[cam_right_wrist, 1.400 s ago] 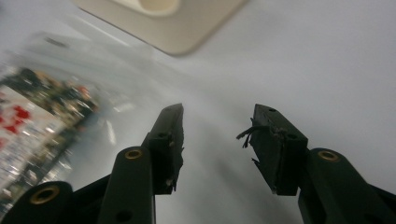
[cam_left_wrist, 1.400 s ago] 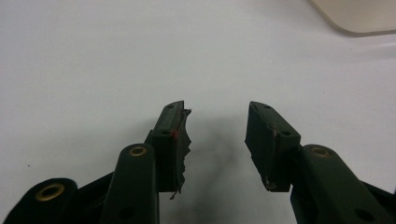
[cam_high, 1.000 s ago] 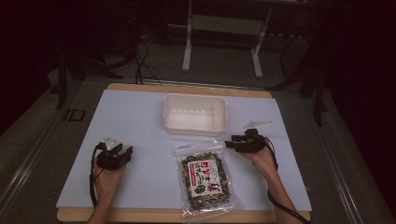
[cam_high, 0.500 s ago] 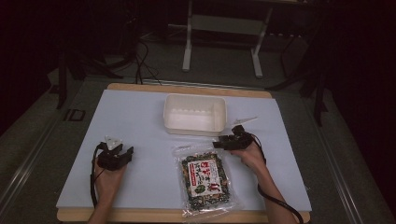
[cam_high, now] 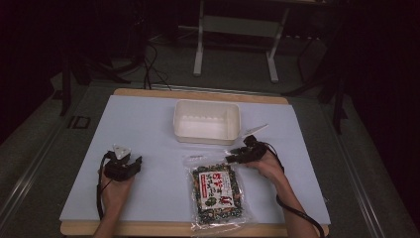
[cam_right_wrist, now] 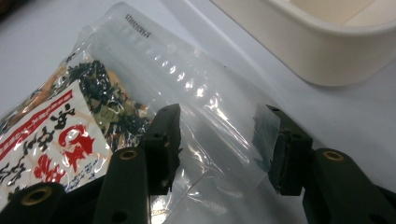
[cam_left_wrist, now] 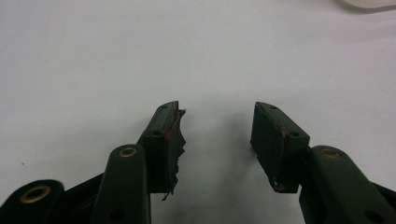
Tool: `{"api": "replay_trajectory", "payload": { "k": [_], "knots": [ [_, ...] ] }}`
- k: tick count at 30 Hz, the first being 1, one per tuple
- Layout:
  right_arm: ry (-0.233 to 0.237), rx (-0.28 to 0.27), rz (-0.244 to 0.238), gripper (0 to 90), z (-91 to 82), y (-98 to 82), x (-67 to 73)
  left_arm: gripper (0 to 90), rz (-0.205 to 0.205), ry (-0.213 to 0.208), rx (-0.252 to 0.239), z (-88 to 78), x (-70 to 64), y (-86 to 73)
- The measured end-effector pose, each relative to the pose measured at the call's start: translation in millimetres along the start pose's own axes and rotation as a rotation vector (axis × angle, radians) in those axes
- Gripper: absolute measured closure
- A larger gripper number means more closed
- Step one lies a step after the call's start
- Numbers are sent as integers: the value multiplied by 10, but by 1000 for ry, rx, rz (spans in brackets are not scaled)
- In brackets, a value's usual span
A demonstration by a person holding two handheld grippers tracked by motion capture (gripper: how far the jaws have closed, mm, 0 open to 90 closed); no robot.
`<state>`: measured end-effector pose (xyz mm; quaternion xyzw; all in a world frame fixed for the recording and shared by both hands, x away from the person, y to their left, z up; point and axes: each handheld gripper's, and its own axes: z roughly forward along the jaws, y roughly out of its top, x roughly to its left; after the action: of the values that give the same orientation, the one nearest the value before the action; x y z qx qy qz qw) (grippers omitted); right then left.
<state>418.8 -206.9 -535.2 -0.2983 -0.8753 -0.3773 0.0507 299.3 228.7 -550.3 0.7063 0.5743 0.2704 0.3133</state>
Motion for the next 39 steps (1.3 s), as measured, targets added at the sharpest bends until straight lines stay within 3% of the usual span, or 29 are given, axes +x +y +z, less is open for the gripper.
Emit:
{"api": "replay_trajectory", "payload": {
  "k": [4, 7, 12, 14, 21, 30, 39],
  "knots": [
    [23, 17, -12, 568, -18, -6, -4, 523, 6, 2, 2, 3, -5, 1],
    [35, 28, -46, 685, -59, -11, 7, 521, 11, 6, 5, 5, -10, 2],
    [52, 44, -62, 750, -70, -22, 31, 521, 16, 9, 14, 9, -14, 4],
    [48, 56, -67, 854, -76, -26, 27, 521, 16, 9, 14, 8, -13, 5],
    [25, 80, -100, 891, -105, -17, 94, 521, 11, 8, 12, 11, -12, 4],
    [11, 62, -121, 892, -205, 11, 152, 521, 4, 5, 11, 10, -4, 4],
    [-1, -15, -145, 893, -409, 96, 195, 521, 1, 3, 12, 13, -2, 4]
  ]
}}
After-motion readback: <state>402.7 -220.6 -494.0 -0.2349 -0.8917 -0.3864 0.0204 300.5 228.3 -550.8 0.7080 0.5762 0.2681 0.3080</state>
